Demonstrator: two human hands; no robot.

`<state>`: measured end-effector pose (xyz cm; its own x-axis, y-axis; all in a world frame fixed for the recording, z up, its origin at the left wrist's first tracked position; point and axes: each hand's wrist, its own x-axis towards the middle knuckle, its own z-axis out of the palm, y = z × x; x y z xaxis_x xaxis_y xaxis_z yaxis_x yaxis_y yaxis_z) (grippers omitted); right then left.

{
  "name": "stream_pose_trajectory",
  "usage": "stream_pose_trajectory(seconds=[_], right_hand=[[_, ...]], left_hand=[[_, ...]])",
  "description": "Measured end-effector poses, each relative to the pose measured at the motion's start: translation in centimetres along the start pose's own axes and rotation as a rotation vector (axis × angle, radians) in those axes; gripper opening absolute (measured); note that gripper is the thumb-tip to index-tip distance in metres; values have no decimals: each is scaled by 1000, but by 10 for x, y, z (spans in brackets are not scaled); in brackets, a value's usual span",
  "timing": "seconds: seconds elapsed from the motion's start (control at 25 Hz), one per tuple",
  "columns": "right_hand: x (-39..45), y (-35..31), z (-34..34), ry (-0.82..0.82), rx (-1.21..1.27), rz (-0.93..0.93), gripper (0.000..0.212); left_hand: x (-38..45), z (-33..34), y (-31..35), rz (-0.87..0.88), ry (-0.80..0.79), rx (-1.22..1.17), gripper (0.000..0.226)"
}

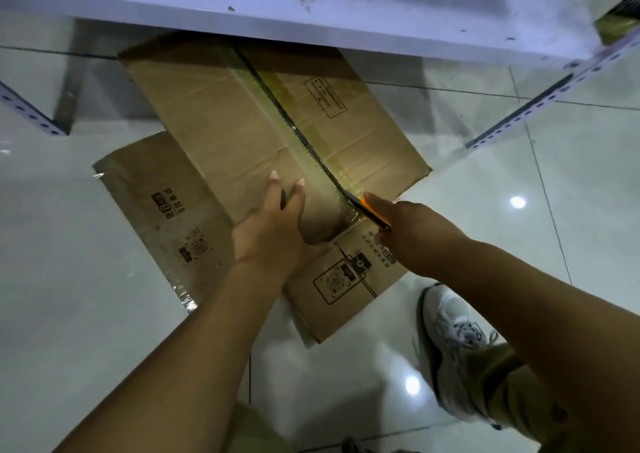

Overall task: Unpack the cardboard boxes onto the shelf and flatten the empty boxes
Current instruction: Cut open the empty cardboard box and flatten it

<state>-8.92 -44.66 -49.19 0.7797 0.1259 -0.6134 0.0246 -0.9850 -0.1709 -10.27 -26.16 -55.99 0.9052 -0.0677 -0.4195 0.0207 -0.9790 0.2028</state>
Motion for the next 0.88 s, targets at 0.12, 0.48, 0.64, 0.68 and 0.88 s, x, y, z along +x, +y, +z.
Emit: stream_pose_trajectory(seconds=[0.12,0.48,0.64,0.68,0.88], right_hand=[[-7,5,10,29,-18,-26,66],[-28,49,34,101,17,-128,68],[-39,73,32,84,161,-130,63],[-41,79,30,83,212,-126,62],[-51,92,17,163,383,-133,56]], left_hand=[[-6,6,3,-2,27,5,107],[-14,10,22,-47,-2,-17,112],[-21,10,47,-42,-10,45,112],[-23,10,53,-35,-9,62,110],[-14,0,67,56,28,86,98]])
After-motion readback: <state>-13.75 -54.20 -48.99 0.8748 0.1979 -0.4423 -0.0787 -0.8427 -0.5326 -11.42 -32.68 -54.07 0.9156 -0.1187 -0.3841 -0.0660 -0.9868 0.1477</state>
